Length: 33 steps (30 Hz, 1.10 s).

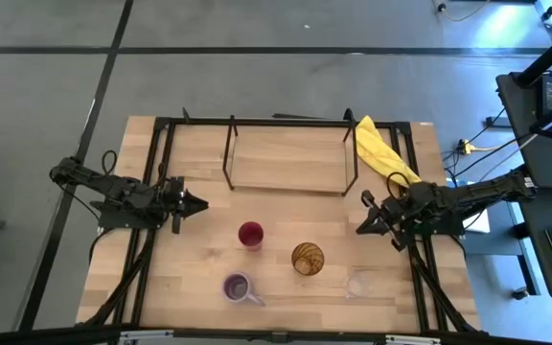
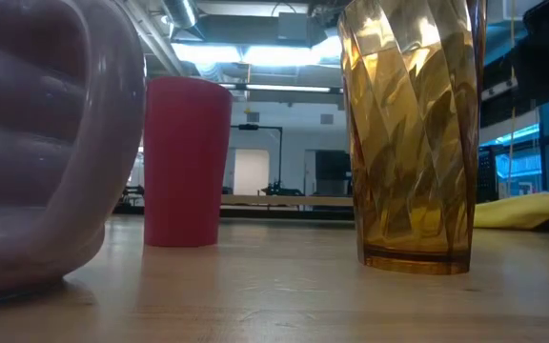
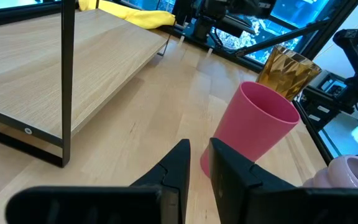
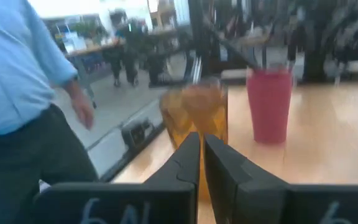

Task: Stack small to large cups/mugs on shelf
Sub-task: Put the transparent mug on the shelf

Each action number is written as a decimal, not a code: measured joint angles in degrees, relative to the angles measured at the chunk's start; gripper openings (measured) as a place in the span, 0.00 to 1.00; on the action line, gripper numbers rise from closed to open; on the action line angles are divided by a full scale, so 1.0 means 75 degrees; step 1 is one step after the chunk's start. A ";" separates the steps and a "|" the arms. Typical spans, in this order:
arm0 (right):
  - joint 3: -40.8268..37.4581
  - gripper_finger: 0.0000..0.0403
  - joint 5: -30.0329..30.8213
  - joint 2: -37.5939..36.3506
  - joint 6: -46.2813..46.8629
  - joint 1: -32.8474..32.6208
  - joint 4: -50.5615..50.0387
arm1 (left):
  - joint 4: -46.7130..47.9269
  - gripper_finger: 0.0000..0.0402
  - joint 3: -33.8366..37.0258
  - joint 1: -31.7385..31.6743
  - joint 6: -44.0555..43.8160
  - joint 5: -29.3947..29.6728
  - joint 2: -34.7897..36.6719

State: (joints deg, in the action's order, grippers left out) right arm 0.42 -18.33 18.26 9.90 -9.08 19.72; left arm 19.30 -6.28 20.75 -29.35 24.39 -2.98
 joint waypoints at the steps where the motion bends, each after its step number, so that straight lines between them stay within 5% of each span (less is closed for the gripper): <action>1: -0.0001 0.06 0.0132 0.0000 -0.0019 0.0000 0.0356 | 0.0000 0.13 0.0000 0.0001 0.0001 0.0001 -0.0001; 11: 0.0041 0.06 0.2921 -0.0007 -0.0766 0.0003 0.6204 | 0.0000 0.13 0.0000 0.0002 -0.0001 -0.0001 -0.0003; 15: 0.0969 0.06 0.3029 0.0004 -0.1038 0.0003 0.6577 | 0.0002 0.13 0.0000 0.0000 -0.0001 -0.0002 -0.0003; 20: 0.3599 0.06 0.0684 0.0724 -0.3204 -0.0003 0.2194 | 0.0002 0.13 0.0001 0.0003 0.0001 0.0001 0.0000; 25: 0.6780 0.06 0.1595 0.2146 -0.3835 0.0006 -0.4076 | 0.0001 0.13 0.0000 0.0003 0.0001 0.0000 -0.0002; 28: 0.8206 0.06 0.1967 0.3028 -0.3253 0.0012 -0.6833 | 0.0002 0.13 0.0000 0.0000 0.0001 -0.0002 0.0000; 33: 0.9753 0.06 0.1962 0.4074 0.0048 0.0006 -0.9316 | 0.0002 0.13 0.0000 0.0002 -0.0001 0.0001 -0.0001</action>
State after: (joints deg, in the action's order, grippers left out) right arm 73.57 -3.62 48.82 10.25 -9.04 -50.15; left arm 19.31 -6.28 20.77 -29.36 24.40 -2.99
